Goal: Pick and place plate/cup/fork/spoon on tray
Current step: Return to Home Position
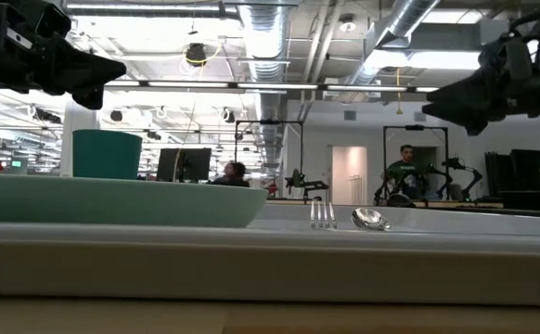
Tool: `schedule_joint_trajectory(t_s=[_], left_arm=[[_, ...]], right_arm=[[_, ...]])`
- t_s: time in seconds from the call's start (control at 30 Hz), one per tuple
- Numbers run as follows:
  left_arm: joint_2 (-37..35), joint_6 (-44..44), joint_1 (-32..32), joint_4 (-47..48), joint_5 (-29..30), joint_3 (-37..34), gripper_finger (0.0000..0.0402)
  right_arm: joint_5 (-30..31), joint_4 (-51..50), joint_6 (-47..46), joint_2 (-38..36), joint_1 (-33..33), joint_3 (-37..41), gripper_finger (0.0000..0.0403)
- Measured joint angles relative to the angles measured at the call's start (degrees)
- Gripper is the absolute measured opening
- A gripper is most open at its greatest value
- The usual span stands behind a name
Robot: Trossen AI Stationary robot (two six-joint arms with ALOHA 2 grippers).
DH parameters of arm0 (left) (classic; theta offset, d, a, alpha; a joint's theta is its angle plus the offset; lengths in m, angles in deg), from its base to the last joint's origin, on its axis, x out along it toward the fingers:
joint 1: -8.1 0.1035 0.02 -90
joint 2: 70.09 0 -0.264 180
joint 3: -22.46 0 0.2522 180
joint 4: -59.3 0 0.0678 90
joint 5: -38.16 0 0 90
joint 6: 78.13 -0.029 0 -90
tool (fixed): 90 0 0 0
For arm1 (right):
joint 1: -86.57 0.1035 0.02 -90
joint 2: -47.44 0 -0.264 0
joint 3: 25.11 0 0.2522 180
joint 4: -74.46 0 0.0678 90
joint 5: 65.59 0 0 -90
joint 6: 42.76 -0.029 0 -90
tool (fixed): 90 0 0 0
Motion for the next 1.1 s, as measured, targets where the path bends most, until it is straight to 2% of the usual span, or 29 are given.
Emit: schedule_joint_trajectory(t_s=[1.1], left_arm=[[0.0,0.1,0.0,0.6,0.1,0.0,0.0000]], right_arm=[[0.1,-1.5,-1.5,0.0,0.0,0.0,0.0221]])
